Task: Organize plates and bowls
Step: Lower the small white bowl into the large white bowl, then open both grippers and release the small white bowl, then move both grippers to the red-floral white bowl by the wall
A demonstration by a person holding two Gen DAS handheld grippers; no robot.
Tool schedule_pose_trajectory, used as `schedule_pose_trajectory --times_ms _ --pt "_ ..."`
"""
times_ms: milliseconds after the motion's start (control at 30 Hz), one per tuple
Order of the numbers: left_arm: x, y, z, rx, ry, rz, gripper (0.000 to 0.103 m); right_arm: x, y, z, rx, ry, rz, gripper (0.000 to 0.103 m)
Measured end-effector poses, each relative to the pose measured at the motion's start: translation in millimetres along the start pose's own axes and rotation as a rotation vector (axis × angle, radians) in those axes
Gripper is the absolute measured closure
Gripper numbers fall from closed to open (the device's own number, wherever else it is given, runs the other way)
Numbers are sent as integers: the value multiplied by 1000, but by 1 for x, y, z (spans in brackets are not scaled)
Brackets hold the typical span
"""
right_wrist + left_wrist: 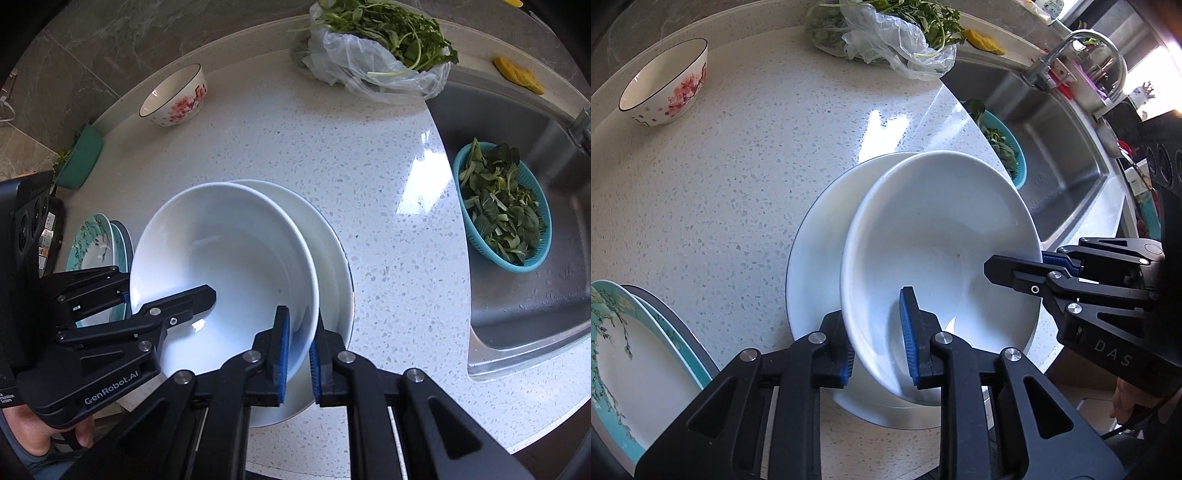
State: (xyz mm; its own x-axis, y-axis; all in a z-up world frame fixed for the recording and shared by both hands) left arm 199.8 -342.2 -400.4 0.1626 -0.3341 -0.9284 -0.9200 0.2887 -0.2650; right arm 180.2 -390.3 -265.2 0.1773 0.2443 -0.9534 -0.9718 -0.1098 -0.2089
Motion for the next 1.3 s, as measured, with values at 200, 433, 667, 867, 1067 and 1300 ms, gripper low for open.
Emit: schedule_pose_trajectory --times_ms 200,433,667,867,1067,1300 --pt "-4 1 -7 6 45 -21 57 0 3 4 -11 30 8 91" --pt "-14 2 -8 -17 94 -51 42 1 5 7 -19 41 26 93" --pt "-37 -3 -7 -24 102 -119 18 -8 3 7 5 13 5 78" --pt "-73 -8 -5 -55 178 -147 5 -45 -17 4 55 -82 -93 55" --pt "-148 -48 67 -124 207 -257 4 -83 -87 20 93 -346 -190 36" --pt "-184 -119 226 -255 155 -283 4 -70 -183 84 43 -528 -168 29"
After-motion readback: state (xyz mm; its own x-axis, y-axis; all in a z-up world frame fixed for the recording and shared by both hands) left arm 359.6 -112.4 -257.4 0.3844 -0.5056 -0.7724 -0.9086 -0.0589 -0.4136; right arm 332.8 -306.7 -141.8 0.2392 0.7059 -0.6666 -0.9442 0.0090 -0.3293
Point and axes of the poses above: each gripper's, at about its wrist camera, not at the fingertips, and x roughly the way its jaws point, z to its left, y to its underside, the point moved 8 cm from there along x, roughly the way its jaws point, and after that the axes turned 1 degree about x, right-handed, at the moved point
